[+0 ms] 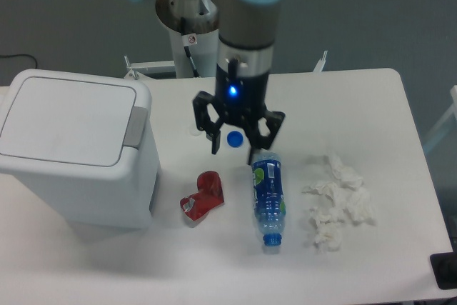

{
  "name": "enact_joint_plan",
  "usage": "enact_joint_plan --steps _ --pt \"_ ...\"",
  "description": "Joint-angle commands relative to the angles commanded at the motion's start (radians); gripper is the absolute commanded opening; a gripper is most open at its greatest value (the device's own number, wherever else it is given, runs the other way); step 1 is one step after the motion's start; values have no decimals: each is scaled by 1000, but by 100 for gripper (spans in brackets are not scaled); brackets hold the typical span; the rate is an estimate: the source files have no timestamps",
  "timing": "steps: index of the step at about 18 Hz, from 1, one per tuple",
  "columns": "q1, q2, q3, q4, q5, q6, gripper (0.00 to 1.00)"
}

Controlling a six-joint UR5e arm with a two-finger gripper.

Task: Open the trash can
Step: 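Move the gripper across the table to the white trash bin's lid, then lower the gripper fingers onto the lid's raised edge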

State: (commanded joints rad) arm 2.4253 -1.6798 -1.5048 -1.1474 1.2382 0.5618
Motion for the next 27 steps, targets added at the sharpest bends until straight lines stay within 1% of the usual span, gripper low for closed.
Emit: enact_joint_plan --steps 1,3,6,8,9,11,14,16,27 --pt "-3 23 -2 -5 -20 -26 0" --pt "-8 58 -28 -5 -45 -80 0" --pt "-31 80 -43 -12 -69 -102 0" --pt "-51 95 -54 -35 -72 -118 0" --pt "-54 98 -61 -35 -75 -134 0" --pt "-64 92 -63 -37 -74 -152 0" --pt "-90 92 -94 -43 -69 -160 0" --pt "-94 92 -110 -49 -68 -160 0" --pt "-97 84 -110 -55 -72 -161 0"
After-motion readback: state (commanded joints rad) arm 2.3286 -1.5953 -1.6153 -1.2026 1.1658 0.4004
